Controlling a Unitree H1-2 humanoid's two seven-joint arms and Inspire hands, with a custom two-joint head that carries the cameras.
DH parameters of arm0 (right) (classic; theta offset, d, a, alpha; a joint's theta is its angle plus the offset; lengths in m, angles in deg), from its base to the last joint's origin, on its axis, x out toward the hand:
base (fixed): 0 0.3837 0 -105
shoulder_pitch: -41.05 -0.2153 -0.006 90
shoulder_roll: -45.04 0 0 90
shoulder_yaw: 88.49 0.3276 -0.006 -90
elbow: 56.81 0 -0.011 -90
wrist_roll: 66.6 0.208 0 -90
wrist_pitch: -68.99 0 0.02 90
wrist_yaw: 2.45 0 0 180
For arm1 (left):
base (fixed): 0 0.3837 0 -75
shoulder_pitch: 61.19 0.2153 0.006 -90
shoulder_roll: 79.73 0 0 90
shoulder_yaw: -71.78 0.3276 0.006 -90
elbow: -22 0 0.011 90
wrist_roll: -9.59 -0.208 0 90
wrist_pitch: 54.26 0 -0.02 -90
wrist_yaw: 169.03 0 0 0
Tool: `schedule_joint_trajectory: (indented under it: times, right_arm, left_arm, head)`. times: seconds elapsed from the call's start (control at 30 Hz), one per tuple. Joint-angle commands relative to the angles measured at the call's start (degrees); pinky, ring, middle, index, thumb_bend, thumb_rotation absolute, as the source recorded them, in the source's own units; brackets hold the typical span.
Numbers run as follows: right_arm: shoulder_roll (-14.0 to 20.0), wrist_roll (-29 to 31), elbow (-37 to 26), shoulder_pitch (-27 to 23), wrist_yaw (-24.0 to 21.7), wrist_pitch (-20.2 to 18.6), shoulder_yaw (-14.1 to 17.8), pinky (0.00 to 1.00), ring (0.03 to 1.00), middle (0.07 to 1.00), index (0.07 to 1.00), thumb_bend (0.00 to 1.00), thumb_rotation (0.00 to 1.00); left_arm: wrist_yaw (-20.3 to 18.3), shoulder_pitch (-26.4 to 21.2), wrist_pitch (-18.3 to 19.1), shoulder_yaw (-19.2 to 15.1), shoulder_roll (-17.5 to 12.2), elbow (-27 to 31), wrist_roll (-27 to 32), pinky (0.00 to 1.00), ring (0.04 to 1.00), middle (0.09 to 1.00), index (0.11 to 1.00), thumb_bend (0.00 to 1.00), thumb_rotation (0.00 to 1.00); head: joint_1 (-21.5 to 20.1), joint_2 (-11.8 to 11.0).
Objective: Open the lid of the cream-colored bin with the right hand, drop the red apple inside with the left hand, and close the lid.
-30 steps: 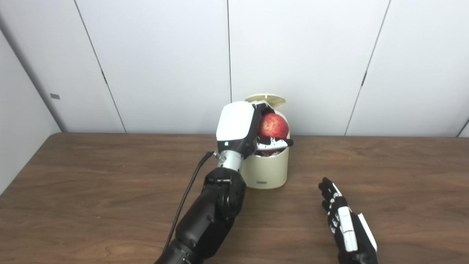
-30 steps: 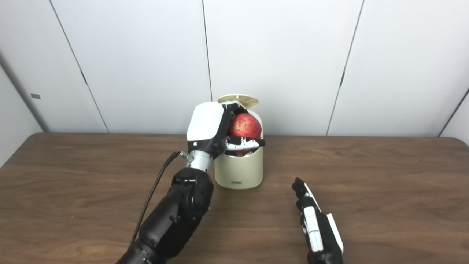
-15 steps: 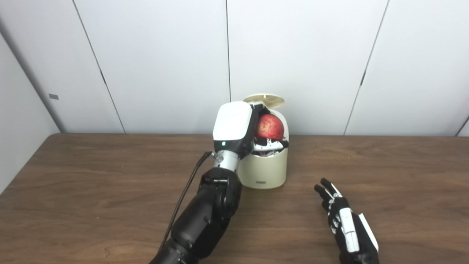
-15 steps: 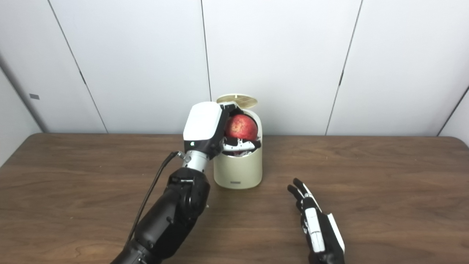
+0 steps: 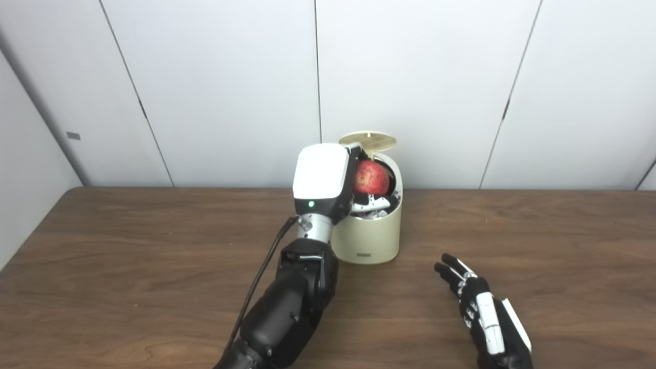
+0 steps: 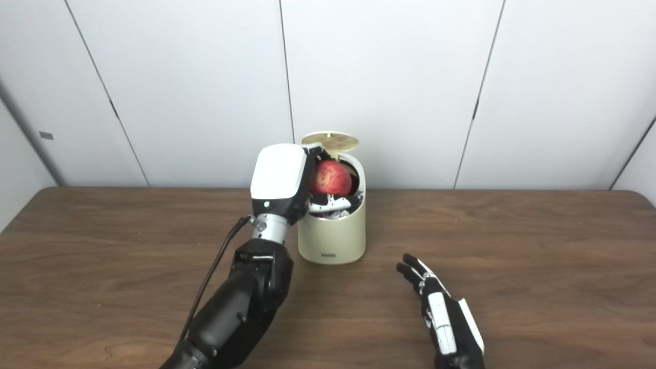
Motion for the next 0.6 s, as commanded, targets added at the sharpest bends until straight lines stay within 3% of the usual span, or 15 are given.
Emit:
schedule_joint_trajectory:
  times: [0.0, 0.2, 0.4, 0.57]
  right_arm:
    - [0.18, -0.15, -1.66, -0.65, -0.28, 2.41, 0.03, 0.99, 0.922, 0.848, 0.851, 0.67, 1.00]
    - [0.30, -0.10, -1.79, -0.68, -0.38, 2.14, 0.14, 1.00, 0.921, 0.841, 0.840, 0.67, 1.00]
    - [0.60, -0.57, -1.90, -0.75, -0.48, 2.37, 0.05, 1.00, 0.922, 0.841, 0.856, 0.66, 1.00]
    - [0.63, 0.30, -1.87, -0.76, -0.66, 2.33, 0.30, 1.00, 0.934, 0.853, 0.879, 0.64, 1.00]
  left_arm:
    - [-1.73, -0.70, 2.03, -0.02, -0.55, 0.50, -1.35, 0.53, 0.613, 0.651, 0.649, 0.85, 0.00]
    - [-4.17, -0.99, 3.65, 0.11, -0.03, 0.72, -2.11, 0.53, 0.630, 0.683, 0.689, 0.94, 0.02]
    - [-7.82, -0.76, 3.85, -0.59, 0.69, 0.85, -2.01, 0.64, 0.762, 0.776, 0.725, 0.98, 0.10]
    - [-8.53, -0.37, 3.41, -0.44, 0.64, 1.30, -1.12, 0.68, 0.798, 0.802, 0.747, 0.98, 0.12]
  head:
    - [0.03, 0.02]
    - [-0.02, 0.04]
    - [-0.05, -0.06]
    - [-0.02, 0.04]
